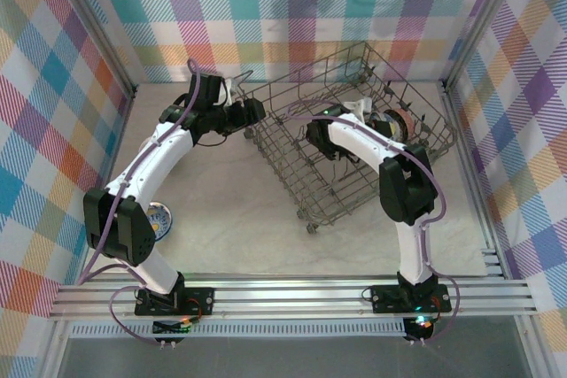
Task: Load the bowls into the dish rack
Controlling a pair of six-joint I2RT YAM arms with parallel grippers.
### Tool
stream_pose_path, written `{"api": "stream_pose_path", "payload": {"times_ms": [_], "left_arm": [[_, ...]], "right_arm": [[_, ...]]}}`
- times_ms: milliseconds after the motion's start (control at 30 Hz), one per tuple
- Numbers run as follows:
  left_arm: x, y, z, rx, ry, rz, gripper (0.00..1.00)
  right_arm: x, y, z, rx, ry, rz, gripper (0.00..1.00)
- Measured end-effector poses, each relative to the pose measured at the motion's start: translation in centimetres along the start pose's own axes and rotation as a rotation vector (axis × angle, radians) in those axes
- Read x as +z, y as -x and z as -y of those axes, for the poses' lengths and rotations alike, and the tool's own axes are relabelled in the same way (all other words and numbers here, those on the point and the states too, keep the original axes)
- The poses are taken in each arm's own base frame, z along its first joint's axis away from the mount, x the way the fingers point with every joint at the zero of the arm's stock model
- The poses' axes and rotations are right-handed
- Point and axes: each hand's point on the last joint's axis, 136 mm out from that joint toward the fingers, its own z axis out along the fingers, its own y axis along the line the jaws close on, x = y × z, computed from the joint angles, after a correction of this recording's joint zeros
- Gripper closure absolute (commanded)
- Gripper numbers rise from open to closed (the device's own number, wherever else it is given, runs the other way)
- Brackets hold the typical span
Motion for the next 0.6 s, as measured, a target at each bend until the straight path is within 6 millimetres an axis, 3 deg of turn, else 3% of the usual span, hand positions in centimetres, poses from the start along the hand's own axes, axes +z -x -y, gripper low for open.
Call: {"api": "stream_pose_path", "payload": {"times_ms": [600], "left_arm": [[0.0,0.3,0.3,0.002,-0.010,0.014,0.24]], "right_arm": [[-0.8,0.3,-2.3,-0.013,-0.011,0.052,1.00]]}}
